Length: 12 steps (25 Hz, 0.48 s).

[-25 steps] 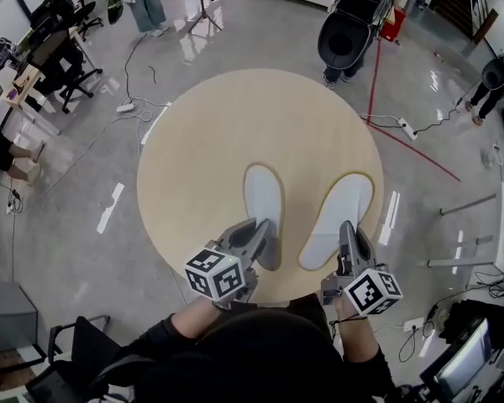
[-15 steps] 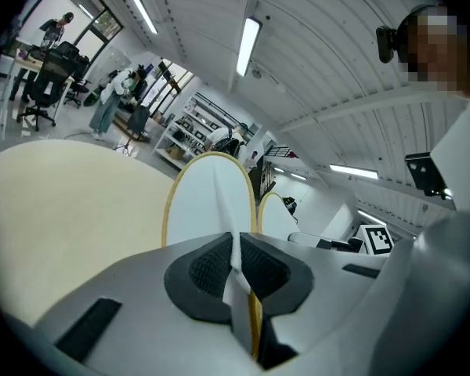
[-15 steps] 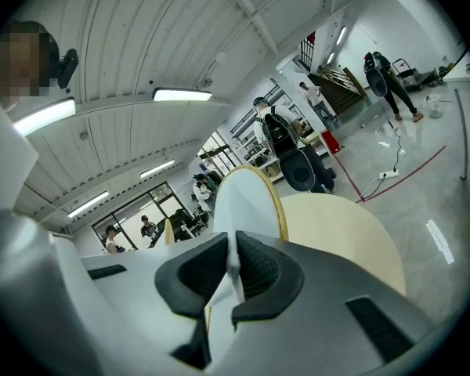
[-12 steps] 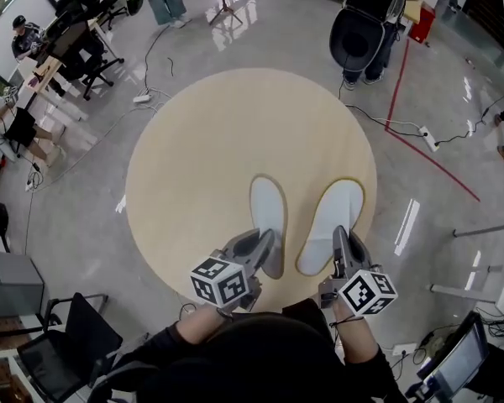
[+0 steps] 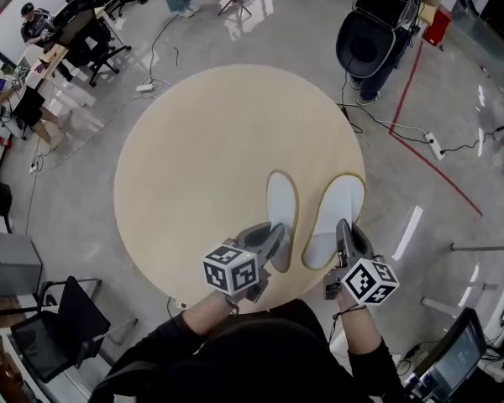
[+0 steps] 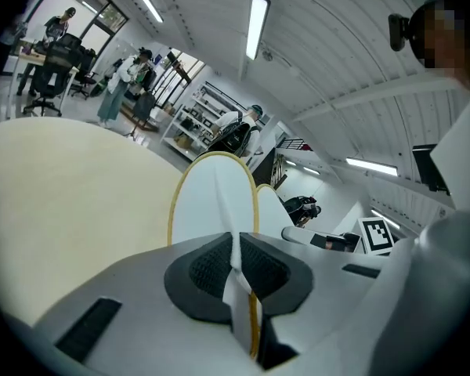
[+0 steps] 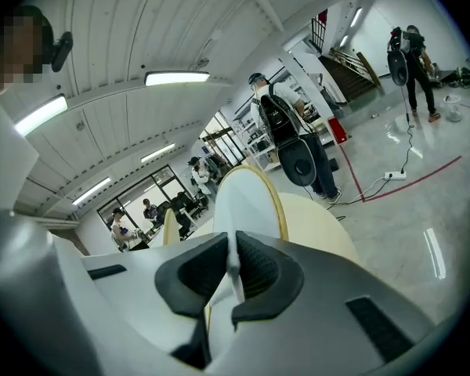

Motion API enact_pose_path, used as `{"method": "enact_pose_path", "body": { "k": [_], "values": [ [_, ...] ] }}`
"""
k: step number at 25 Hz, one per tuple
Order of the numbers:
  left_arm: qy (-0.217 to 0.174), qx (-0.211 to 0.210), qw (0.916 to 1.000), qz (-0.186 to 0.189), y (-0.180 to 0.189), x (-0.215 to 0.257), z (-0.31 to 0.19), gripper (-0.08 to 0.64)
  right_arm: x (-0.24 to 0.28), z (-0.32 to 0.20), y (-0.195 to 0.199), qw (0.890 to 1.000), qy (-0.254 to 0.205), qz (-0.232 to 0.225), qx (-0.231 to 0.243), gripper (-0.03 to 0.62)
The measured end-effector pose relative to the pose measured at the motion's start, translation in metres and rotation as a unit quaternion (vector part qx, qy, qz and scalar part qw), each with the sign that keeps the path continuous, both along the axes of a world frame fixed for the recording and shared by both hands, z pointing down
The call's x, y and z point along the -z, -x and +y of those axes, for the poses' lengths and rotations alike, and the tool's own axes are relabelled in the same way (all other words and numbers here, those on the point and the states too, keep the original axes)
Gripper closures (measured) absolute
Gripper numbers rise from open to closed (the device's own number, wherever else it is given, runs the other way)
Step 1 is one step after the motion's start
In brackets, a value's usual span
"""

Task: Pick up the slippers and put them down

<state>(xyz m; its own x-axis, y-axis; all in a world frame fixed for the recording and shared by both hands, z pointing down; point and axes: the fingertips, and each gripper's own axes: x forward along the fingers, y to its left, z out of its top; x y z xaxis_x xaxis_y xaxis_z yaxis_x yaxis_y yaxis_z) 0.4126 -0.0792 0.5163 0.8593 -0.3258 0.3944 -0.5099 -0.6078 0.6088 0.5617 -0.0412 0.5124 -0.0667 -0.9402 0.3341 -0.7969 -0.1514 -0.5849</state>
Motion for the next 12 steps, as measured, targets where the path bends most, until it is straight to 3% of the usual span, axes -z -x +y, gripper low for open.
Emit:
{"method": "enact_pose_path", "body": {
  "k": [12],
  "values": [
    [0.035, -0.015, 0.9986, -0.037, -0.047, -0.058, -0.039, 0.529, -0.056, -0.034, -0.043, 0.999, 0.05, -0.012, -0.004, 0.563]
  ]
}}
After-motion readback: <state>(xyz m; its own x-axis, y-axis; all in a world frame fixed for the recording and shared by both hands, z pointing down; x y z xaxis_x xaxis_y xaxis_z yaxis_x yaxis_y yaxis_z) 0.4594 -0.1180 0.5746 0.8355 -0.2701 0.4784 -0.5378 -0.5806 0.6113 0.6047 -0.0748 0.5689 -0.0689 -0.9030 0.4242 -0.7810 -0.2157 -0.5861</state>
